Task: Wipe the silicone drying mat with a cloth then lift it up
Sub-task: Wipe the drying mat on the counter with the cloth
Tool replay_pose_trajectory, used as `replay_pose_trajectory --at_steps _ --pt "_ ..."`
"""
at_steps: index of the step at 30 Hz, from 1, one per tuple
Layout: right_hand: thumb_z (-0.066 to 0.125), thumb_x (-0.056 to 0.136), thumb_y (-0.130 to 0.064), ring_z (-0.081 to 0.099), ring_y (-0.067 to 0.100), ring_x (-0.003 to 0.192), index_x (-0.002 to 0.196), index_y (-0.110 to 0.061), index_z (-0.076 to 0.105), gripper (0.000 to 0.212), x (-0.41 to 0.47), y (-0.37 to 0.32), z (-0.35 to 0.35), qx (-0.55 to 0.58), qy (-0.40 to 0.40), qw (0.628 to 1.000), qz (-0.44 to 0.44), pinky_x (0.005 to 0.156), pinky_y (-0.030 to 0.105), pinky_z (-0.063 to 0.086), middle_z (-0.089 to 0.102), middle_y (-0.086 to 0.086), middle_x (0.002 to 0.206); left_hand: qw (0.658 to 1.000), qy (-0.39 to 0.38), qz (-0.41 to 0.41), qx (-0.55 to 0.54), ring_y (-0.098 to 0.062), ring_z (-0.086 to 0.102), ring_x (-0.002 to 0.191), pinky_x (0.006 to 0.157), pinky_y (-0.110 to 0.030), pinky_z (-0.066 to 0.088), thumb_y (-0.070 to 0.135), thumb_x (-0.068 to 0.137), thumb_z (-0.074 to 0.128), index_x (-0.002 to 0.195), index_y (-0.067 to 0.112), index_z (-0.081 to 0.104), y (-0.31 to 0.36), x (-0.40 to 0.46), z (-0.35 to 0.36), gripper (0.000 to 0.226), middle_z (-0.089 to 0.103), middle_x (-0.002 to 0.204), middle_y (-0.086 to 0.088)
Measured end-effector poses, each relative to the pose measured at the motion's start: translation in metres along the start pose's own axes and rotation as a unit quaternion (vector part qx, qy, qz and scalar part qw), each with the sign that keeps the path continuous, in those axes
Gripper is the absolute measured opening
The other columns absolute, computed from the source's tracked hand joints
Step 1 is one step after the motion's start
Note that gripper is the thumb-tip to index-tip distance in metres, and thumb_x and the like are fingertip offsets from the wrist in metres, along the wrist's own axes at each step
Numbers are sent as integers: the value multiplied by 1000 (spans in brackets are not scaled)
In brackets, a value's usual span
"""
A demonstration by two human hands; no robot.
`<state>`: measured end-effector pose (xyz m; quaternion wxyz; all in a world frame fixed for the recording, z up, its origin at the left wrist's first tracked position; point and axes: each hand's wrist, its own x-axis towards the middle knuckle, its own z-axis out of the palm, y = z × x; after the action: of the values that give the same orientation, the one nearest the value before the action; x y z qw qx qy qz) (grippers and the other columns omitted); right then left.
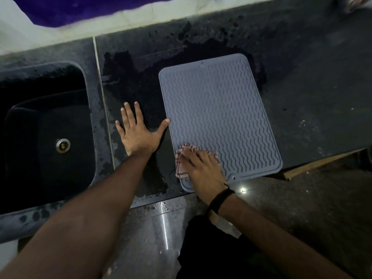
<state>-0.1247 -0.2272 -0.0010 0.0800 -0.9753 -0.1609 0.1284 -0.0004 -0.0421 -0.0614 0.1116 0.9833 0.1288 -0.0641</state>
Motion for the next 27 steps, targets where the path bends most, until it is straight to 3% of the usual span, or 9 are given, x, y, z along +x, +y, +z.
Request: replay_pose_trajectory --at_steps 4,9,14,20,23,27 --pt "70 69 -10 51 29 114 129 -17 58 62 23 5 -14 17 55 998 7 90 43 45 52 5 138 1000 -4 8 1 -23 -10 159 127 -52 -5 105 70 15 166 21 -2 1 1 -4 128 -8 173 -8" --pt "59 81 -10 40 32 125 142 -15 44 62 60 -1 -16 -16 28 999 26 99 45 36 36 9 151 1000 -3 10 -1 -24 -9 159 127 -53 -4 104 71 16 166 20 -1 2 -1 -4 128 -7 173 -9" --pt "68 75 -12 46 33 122 137 -17 51 64 22 -10 0 6 39 998 44 100 49 40 44 6 147 1000 -12 8 -10 -23 -10 159 127 -54 -5 104 72 20 166 21 -2 3 -3 -8 127 -9 172 -8" --pt "77 58 -5 57 29 110 126 -22 63 72 -56 -26 21 26 57 996 68 90 45 49 56 1 138 1000 -19 15 -14 -24 -11 159 127 -55 -5 102 73 22 166 19 -2 3 -4 -11 126 -9 172 -8" --pt "76 62 -4 56 29 111 127 -22 63 69 -70 -29 18 32 40 997 64 91 44 48 55 1 138 999 -21 18 -15 -24 -10 159 126 -55 -6 101 74 23 166 19 -2 2 -5 -11 126 -9 172 -8" --pt "65 73 -7 51 25 106 130 -21 58 60 -43 -22 -6 54 79 992 78 83 39 45 53 0 139 1000 -19 19 -14 -25 -9 159 126 -56 -5 102 73 21 166 19 -1 1 -4 -10 127 -8 172 -9"
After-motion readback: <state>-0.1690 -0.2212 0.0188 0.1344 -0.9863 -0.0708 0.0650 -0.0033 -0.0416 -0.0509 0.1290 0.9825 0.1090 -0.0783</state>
